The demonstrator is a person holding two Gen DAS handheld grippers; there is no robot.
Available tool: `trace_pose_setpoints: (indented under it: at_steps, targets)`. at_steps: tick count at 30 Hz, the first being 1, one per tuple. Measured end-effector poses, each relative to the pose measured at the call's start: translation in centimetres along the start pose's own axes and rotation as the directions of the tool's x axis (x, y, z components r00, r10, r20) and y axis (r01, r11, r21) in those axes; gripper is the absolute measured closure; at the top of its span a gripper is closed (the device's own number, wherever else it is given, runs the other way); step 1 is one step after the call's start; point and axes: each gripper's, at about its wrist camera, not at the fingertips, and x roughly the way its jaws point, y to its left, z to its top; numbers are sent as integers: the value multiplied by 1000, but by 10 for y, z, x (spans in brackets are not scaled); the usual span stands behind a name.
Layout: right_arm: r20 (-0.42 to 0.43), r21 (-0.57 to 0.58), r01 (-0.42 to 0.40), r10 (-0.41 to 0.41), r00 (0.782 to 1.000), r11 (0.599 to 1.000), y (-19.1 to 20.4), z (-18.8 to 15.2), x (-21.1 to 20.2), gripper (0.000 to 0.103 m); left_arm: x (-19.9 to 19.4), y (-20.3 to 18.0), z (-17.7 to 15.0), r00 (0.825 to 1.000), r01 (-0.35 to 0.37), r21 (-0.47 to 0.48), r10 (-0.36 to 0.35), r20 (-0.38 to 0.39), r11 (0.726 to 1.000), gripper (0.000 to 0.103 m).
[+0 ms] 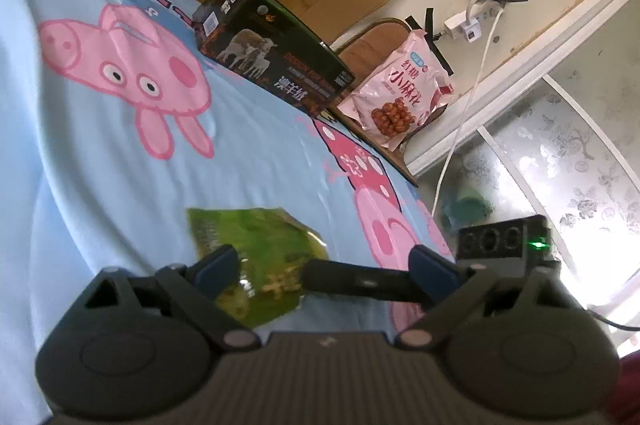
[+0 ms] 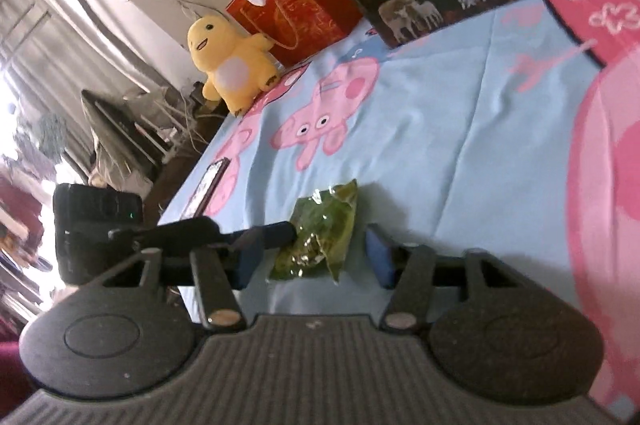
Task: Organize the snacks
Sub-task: 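Move the left gripper to the light green leaf-print packet, then grasp the leaf-print packet with the left gripper and lift it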
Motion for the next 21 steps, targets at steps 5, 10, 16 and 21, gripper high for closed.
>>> trace_pose_setpoints:
  at_steps: [5,10,16,21]
  targets:
    - [11,38,-17,16,1000,999,-5,-1,1,83,-1,1,2,1000,6,-20,-6,11,1000,7]
    - [38,133,-65,61,997,989,-18,0,-6,84,-2,6,6,999,34,-66,-32,24,997,5]
    - [96,274,-132,110,989,953,-41,3,-19,85,-6,14,10,997,74,-130,-69,41,989,3]
    - [121,309,-147,115,986,940,-46,3,-27,85,-2,9,10,998,56,-108,-54,29,993,1]
